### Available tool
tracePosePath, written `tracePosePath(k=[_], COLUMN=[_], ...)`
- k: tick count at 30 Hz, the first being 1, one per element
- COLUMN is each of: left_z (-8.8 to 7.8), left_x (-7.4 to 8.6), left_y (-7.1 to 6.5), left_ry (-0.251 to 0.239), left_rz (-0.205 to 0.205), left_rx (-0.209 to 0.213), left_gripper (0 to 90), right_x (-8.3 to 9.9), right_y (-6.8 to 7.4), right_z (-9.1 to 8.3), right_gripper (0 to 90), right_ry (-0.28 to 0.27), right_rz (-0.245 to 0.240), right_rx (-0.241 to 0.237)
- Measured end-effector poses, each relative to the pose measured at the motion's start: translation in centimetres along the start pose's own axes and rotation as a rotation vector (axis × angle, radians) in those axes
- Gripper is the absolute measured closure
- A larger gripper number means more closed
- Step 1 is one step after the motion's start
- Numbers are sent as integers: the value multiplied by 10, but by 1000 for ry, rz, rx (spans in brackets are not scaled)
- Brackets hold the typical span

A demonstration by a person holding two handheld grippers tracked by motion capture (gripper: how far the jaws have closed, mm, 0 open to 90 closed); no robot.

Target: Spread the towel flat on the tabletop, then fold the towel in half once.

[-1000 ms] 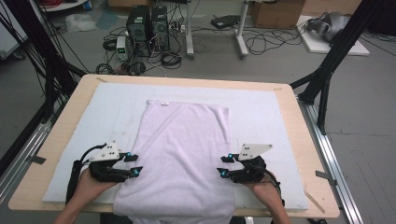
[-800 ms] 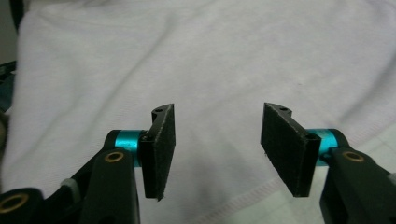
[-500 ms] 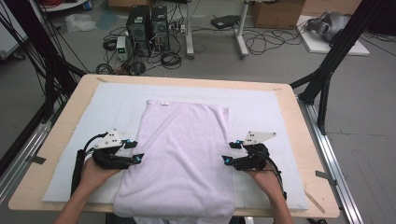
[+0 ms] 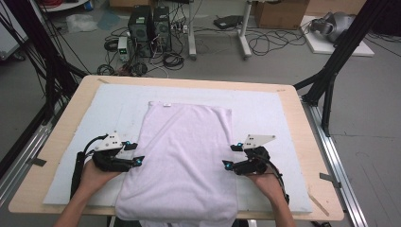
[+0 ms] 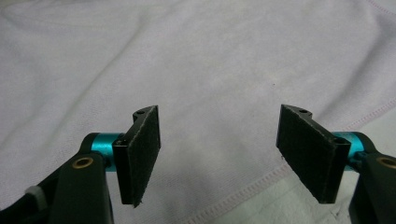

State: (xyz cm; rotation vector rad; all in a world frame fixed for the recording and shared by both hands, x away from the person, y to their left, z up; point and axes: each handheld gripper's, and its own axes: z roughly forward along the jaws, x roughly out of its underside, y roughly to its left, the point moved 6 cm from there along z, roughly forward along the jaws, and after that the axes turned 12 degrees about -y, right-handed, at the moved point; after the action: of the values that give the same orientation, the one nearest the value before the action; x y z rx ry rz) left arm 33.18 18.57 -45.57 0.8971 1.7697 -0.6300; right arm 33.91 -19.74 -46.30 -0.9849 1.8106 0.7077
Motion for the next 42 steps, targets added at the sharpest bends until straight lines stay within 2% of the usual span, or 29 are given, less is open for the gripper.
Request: tracePosePath(k=[10,20,25,27,33,34,39,42], left_z=[1,1,0,-1,4,6,18,25], left_x=[0,-1,-4,-8,-20,-21,-27,-40], left_y=[-1,0,2,4,18,21,44,58], left_ry=[0,2,4,-6,-8,-12,-21,-15], left_rz=[1,10,24,18,21,10,-24,-26], left_rx=[11,14,7,7,-2,-6,-53,-61], left_gripper=[409,407,409,413,441,451,515,568], right_x=[-2,-1,-3,-6,-20,-22,-35,-44], right_y=[2,2,1,-2,-17,-21,-40,-54], right_z=[0,1,-1,-4,-6,-5,3,9], right_gripper=[283,267,269,269,287,296,341,367], right_ry=[-18,-13,-19,-28,-34,-35,-17,-9], right_rz=[7,6,8,11,27,30,29,28], right_rx=[-11,4,1,10,34,35,41,44])
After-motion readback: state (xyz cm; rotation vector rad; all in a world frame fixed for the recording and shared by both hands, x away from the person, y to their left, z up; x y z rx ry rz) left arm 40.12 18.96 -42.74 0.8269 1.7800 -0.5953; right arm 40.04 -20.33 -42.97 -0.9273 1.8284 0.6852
